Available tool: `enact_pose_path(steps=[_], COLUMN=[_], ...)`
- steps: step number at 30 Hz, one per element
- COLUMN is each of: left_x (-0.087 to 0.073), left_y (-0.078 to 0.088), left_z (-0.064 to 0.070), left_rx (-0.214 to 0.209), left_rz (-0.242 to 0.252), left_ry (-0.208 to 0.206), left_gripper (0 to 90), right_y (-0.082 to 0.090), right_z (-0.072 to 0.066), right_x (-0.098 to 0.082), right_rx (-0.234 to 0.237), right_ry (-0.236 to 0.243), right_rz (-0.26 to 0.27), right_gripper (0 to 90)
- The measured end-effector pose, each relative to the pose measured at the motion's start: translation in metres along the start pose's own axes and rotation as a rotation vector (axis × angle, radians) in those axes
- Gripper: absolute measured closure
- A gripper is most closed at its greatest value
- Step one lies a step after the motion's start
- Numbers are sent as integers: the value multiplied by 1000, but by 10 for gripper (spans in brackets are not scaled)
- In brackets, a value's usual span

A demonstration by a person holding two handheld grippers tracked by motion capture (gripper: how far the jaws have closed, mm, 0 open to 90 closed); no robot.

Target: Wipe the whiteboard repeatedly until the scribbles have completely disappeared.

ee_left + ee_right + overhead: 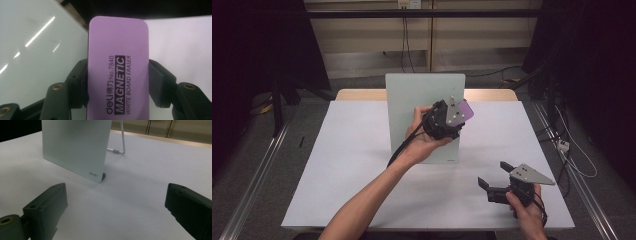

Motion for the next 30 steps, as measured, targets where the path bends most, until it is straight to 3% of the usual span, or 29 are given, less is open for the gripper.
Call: enact_pose_path(steps=[3,8,11,13,19,25,30], left_x=[9,20,23,24,20,3,5], left_y=[8,22,22,20,7,-5,-2], left_z=[-18,-43,-48,-45,-24,2,-4], left_rx=[15,63,45,49,-5,-58,-50], left_rz=[20,43,45,38,9,-12,-1], left_ry=[41,75,86,72,47,61,71], left_gripper=[408,408,408,408,408,408,408], right_y=[0,0,0,-1,0,0,0], right_z=[0,0,0,0,-1,-1,-1], right_x=[0,0,0,0,0,0,0], right_rx=[0,0,1,1,3,5,6], right_ry=[1,-1,2,-1,4,4,2], right_rz=[-2,-1,-5,-7,-3,-3,-4], right_gripper=[40,39,39,39,39,39,39])
Point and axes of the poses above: each handheld gripper's, and its own axes: y roughly backward along the jaws, x roughly out of its top, z roughly to its right, the point moved 4 cm from there along -y, roughly forward along the jaws, and after that the axes turned 2 degrees about x, right-handed, at the moved point
